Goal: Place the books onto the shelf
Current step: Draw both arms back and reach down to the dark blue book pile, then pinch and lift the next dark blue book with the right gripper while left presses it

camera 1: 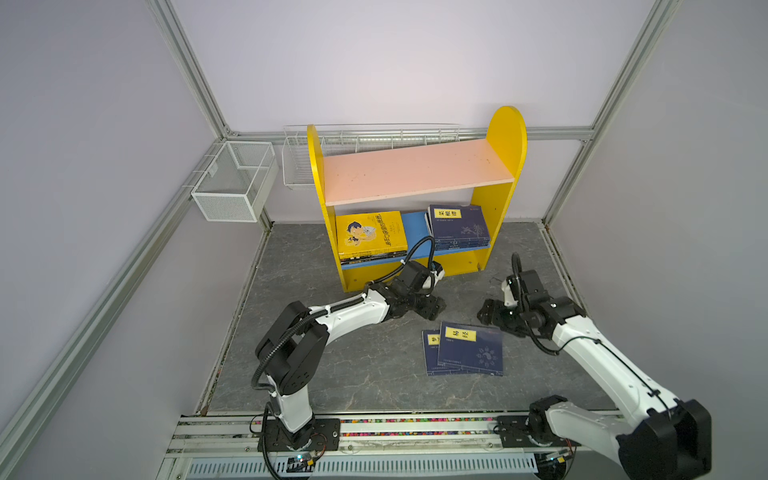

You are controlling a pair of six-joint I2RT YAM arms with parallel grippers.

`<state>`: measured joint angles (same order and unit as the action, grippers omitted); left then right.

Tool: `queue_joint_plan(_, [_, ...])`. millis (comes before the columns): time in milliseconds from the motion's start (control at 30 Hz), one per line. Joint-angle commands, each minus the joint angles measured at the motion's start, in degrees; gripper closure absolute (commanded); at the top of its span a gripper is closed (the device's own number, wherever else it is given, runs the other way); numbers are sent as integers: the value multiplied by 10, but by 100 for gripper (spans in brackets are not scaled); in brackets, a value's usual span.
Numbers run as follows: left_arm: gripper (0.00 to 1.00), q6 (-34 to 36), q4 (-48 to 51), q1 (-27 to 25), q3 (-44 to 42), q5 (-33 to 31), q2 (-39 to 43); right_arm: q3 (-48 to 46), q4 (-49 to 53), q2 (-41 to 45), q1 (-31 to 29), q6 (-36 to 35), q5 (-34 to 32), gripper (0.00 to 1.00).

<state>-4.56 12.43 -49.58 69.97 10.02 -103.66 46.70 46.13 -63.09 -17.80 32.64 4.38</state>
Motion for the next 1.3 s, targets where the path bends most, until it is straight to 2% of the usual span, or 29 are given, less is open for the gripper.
queue_joint_plan(0, [27, 52, 38, -3, 23, 27, -27, -55, 83, 15, 2, -11, 34, 11])
queue_joint_plan(100, [27, 65, 63, -7, 40, 35, -50, -91, 62, 3, 3, -16, 53, 10])
queue_joint_plan(333, [30, 99, 101, -13, 62, 28, -80, -112, -13, -82, 23, -35, 88, 9])
queue_joint_plan(533, [33, 107, 144, -15, 70, 35, -114, -123, -66, -113, 32, -57, 123, 12])
queue_joint_plan(700, [44, 106, 148, -15, 74, 39, -123, -65, -98, -98, 32, -69, 141, 15])
queue_joint_plan(767, [51, 106, 152, -15, 78, 39, -127, -36, -116, -101, 34, -67, 150, 17])
queue_joint_plan(867, [57, 103, 153, -15, 79, 39, -131, 13, -135, -123, 34, -68, 163, 19])
queue_joint_plan(1000, [62, 100, 153, -12, 80, 42, -134, 68, -160, -158, 35, -67, 182, 23])
queue_joint_plan(1133, [65, 86, 137, -4, 75, 65, -137, 83, -197, -185, 34, -48, 203, 27])
queue_joint_plan(1267, [66, 81, 131, 2, 76, 78, -139, 86, -220, -192, 34, -27, 201, 35])
